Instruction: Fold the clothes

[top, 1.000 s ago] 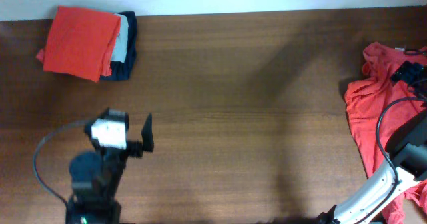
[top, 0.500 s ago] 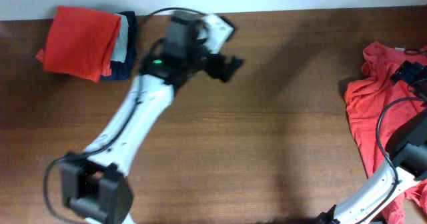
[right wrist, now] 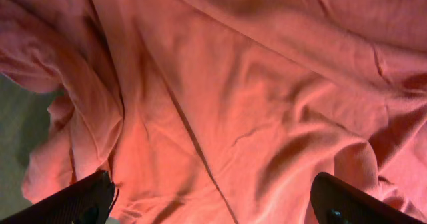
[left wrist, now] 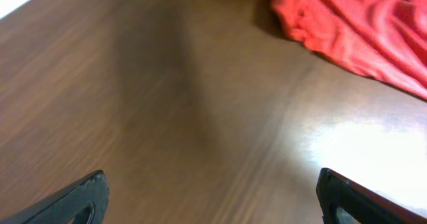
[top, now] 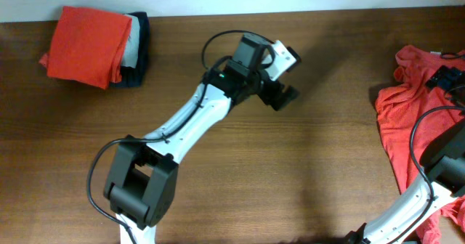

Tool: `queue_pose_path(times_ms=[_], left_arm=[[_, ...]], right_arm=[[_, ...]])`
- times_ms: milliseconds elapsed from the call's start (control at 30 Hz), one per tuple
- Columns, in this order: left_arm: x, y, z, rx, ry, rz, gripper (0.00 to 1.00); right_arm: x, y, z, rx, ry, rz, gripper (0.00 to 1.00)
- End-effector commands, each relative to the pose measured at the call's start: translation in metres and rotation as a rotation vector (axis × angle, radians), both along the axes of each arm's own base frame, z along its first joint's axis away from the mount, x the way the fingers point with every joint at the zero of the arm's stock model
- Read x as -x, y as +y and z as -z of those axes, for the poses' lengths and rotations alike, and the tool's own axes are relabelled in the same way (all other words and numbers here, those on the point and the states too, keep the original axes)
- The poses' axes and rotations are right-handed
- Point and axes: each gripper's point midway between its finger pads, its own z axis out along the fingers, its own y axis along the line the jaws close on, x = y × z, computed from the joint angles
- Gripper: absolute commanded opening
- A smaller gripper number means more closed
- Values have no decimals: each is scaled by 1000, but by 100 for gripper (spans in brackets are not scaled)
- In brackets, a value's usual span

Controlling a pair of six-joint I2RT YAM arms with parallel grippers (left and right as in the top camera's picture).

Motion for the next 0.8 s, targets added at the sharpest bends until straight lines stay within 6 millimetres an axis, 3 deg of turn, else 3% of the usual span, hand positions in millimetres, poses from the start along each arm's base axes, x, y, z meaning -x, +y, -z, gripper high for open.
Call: queue_pose_path(times_ms=[0,133,233,300,367,400,467,533,567,600,667,767], left_arm=[[-34,48,-3,0,71,-201,99],[-44,96,14,-54,160,-290,99],[-49,144,28,-96,247,-379,99],[-52,176,34,-114,296,-440,99],[-56,203,39,-134,323,-499,99],[-58,222,42,-152,334,-544,99],[-64,262,48,-195,344,-641,99],[-68,291,50,-226,340,-713,99],[-70,303,51,-233,339,-740,99],[-70,310,51,-230,340,-754,99],[-72,323,51,-226,344,-781,99],[-73,332,51,-223,347,-798,99]], right_arm=[[-26,-19,-22,98,-124,8,98],[-59,-30,-35,136,-278,-13,98],[-71,-21,-38,82,-344,-42,98],[-84,14,-39,-103,-431,-102,98],[-97,45,-50,-266,-536,-165,99],[-102,69,-58,-391,-590,-204,99],[-98,96,-52,-453,-530,-220,97],[-84,120,-33,-438,-373,-217,79],[-81,129,-27,-436,-332,-227,76],[-82,150,-18,-418,-273,-275,71],[-88,164,-4,-309,-188,-319,66],[-87,160,6,-26,-42,-213,63]])
